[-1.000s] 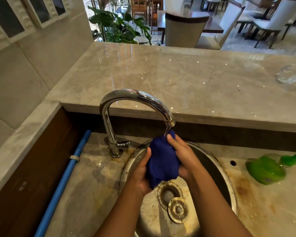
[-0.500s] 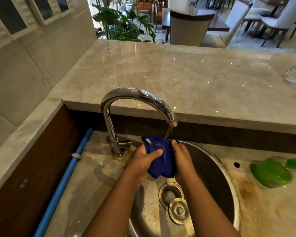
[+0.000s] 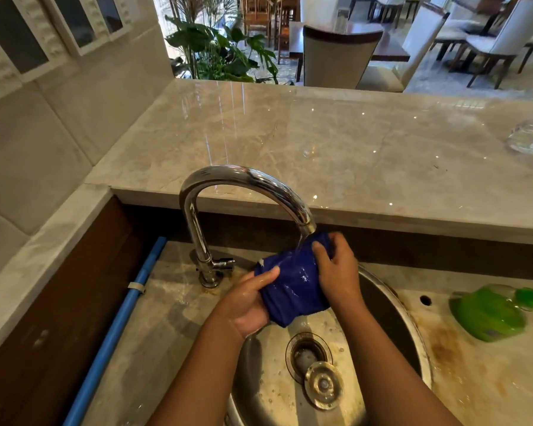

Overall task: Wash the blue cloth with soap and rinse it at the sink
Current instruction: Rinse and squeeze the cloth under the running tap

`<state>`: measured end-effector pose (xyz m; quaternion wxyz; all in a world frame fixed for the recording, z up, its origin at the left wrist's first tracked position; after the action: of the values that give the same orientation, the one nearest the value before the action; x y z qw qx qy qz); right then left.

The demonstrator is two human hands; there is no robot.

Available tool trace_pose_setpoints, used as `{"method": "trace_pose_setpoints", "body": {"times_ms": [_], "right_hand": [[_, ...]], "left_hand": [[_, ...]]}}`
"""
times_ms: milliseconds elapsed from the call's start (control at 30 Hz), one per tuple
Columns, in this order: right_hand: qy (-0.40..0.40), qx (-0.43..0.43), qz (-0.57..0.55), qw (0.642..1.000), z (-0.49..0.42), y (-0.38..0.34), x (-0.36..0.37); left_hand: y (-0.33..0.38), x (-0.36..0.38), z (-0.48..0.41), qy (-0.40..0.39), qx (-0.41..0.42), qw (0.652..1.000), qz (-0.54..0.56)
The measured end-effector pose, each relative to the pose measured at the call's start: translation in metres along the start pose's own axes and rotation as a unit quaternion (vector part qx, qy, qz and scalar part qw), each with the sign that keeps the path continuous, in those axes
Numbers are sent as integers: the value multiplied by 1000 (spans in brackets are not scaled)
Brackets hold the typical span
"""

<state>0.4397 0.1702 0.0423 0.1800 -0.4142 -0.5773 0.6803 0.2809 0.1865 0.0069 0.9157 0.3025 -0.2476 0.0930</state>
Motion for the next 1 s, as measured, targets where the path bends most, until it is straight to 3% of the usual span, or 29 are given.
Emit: {"method": "trace_pose_setpoints", "body": {"times_ms": [133, 233, 300, 433, 600, 767, 1000], "right_hand": [[10, -4, -57, 998, 11, -1, 3], [37, 4, -70, 997, 17, 1, 0], [47, -2, -80, 996, 21, 2, -2], [56, 18, -77, 995, 18, 6, -8], [-44, 98, -51, 993, 16, 23, 5], [-148, 107, -46, 982, 28, 22, 29], [-257, 56, -41, 964, 49, 5, 79]], "left_hand": [[-6, 3, -13, 80, 11, 997, 19], [4, -2, -20, 183, 98, 977, -46], [10, 1, -19, 204, 154, 962, -95], [8, 9, -7, 154, 159, 970, -96], [-4, -2, 5, 73, 102, 992, -13], [-11, -31, 17, 76, 73, 994, 21], [-14, -74, 33, 92, 56, 992, 71]]}}
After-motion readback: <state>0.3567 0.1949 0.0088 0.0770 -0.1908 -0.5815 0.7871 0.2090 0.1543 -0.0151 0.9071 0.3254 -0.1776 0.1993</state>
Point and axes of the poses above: each hand's wrist, its own z-axis away from the middle knuckle, its own x-axis out of the palm, y = z × x, the point moved 7 cm from there along -z, towards the middle knuckle, and after that the axes turned 15 degrees about y, right-handed, at the moved point
